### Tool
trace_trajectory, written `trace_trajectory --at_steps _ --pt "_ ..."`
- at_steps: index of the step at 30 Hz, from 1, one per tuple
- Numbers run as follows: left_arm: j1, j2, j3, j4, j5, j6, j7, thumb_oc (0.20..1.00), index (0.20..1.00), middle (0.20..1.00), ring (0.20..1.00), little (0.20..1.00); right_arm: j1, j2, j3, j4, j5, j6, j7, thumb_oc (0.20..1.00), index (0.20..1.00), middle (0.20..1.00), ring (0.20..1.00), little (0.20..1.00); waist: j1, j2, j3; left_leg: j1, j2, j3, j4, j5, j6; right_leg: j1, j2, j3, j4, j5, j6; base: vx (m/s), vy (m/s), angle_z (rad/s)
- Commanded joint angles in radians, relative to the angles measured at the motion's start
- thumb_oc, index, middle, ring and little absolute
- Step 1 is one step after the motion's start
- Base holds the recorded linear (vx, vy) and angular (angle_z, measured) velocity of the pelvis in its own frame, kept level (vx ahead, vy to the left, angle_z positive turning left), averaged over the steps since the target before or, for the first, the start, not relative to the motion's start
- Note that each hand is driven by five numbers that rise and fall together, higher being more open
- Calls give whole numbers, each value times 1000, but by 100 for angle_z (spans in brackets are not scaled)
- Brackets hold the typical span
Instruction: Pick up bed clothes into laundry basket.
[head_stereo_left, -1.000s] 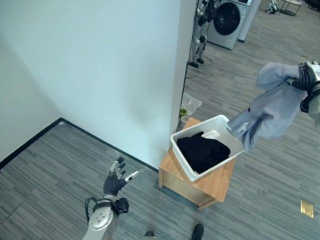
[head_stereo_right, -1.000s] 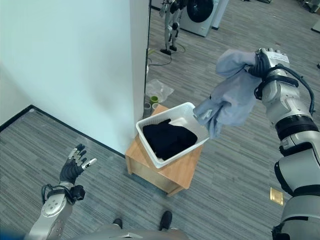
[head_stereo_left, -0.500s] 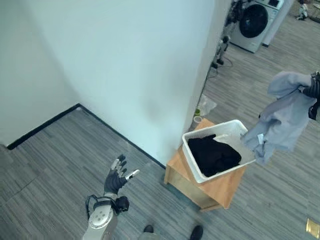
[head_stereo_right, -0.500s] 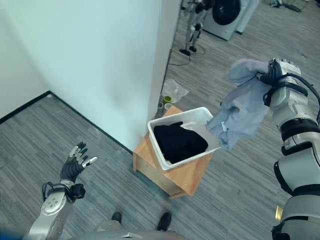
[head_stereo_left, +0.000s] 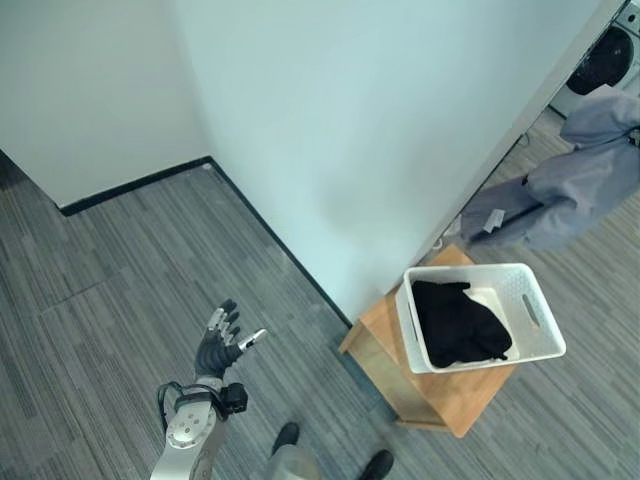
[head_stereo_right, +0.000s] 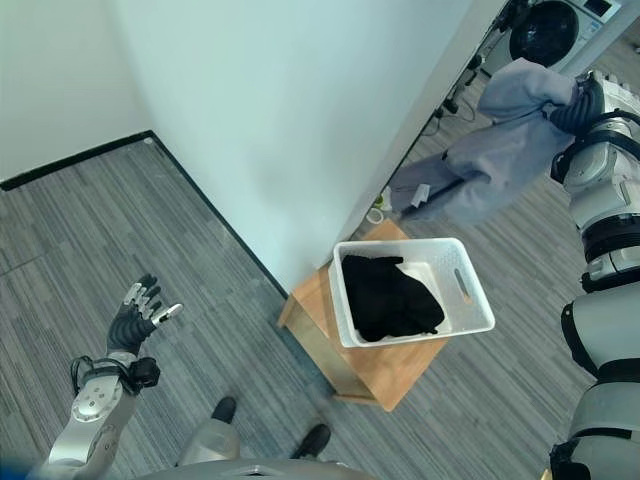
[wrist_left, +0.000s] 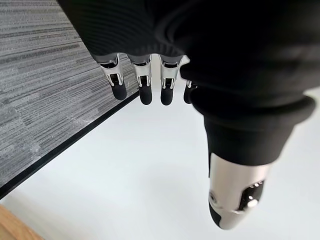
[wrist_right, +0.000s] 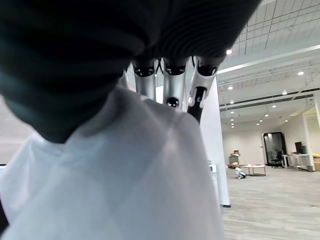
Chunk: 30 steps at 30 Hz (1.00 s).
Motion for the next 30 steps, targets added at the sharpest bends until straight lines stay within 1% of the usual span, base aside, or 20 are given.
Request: trace_trajectory --at_steps 1,6,14,21,30 --pt "-53 43 -36 -50 -6 -42 5 1000 1000 1000 1000 1000 -165 -78 57 27 -38 25 -65 200 200 200 200 200 -25 4 -13 -32 46 124 -25 72 -56 164 -9 -18 16 -154 57 -5 54 -5" --pt "-59 42 -44 -50 -1 -45 7 1000 1000 1000 1000 1000 -185 -76 69 18 -43 24 -68 200 200 200 200 200 -42 16 -21 -19 42 138 -25 66 -51 167 -17 -6 16 -154 59 1 46 -9" --pt "-60 37 -51 -34 3 -48 11 1000 1000 1000 1000 1000 -189 -74 75 -13 -44 22 -68 200 200 200 200 200 -64 20 -26 -8 37 147 -25 57 -44 167 -24 7 16 -150 63 -3 28 -8" --pt "-54 38 -46 -29 -1 -49 15 1000 1000 1000 1000 1000 -152 -43 51 -14 -40 24 -66 200 200 200 200 200 -67 23 -25 -3 33 150 -25 52 -40 165 -27 15 16 -144 64 -2 6 -1" --pt "-57 36 -42 -26 -1 -51 21 1000 1000 1000 1000 1000 -162 -23 61 -17 -49 26 -65 200 200 200 200 200 -65 23 -15 -2 35 151 -25 52 -38 162 -31 22 16 -138 65 -4 2 0"
